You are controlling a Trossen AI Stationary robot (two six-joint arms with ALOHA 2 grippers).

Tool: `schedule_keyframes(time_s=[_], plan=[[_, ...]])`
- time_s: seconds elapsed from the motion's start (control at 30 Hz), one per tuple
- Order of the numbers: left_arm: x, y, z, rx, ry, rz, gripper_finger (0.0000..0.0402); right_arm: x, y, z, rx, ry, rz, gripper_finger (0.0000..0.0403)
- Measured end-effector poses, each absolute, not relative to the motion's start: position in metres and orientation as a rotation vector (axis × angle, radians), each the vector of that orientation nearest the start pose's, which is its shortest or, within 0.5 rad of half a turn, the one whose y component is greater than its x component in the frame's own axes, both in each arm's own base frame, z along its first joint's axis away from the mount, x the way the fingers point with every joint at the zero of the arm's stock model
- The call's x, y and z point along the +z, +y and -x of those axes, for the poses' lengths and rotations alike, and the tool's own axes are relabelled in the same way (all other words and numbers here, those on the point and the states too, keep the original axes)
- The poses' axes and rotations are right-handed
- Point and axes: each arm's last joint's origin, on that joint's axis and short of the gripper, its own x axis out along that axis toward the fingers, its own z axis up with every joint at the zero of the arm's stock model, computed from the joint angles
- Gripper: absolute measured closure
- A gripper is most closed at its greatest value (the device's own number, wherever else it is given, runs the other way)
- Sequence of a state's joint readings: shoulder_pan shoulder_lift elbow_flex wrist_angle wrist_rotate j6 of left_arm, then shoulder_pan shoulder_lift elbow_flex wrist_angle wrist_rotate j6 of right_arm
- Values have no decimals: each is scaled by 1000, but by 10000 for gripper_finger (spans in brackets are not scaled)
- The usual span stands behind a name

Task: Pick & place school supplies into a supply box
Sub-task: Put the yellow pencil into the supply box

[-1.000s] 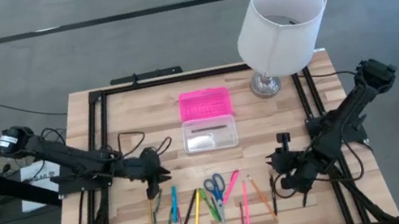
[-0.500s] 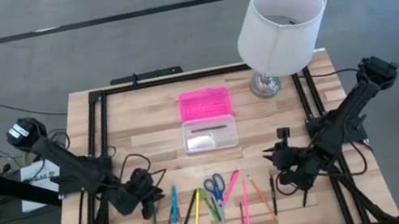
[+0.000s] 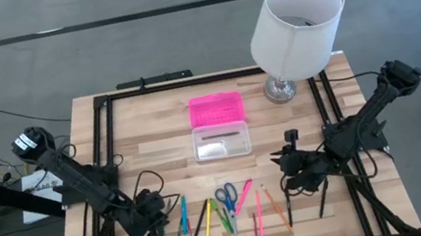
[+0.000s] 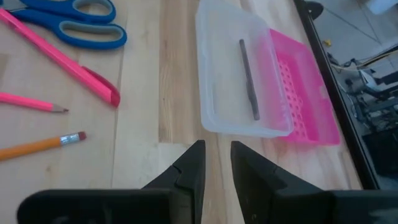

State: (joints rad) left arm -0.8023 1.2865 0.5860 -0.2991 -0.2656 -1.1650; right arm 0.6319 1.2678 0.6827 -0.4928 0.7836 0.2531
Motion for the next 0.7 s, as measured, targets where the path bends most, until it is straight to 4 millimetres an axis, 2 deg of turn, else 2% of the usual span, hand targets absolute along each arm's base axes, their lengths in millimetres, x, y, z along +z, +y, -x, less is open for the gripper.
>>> schedule_keyframes(time_s=[0.13,0.23,0.33,0.7], plan=[[168,-159,-154,177,1130,570,306,192,114,-190,-234,785,462,333],[164,-162,-149,253,1209,645,306,193,114,-190,-234,783,461,333],[159,-165,-148,290,1218,681,306,193,114,-190,-233,781,458,333],[138,-166,-156,362,1232,605,306,193,114,-190,-236,779,449,333]])
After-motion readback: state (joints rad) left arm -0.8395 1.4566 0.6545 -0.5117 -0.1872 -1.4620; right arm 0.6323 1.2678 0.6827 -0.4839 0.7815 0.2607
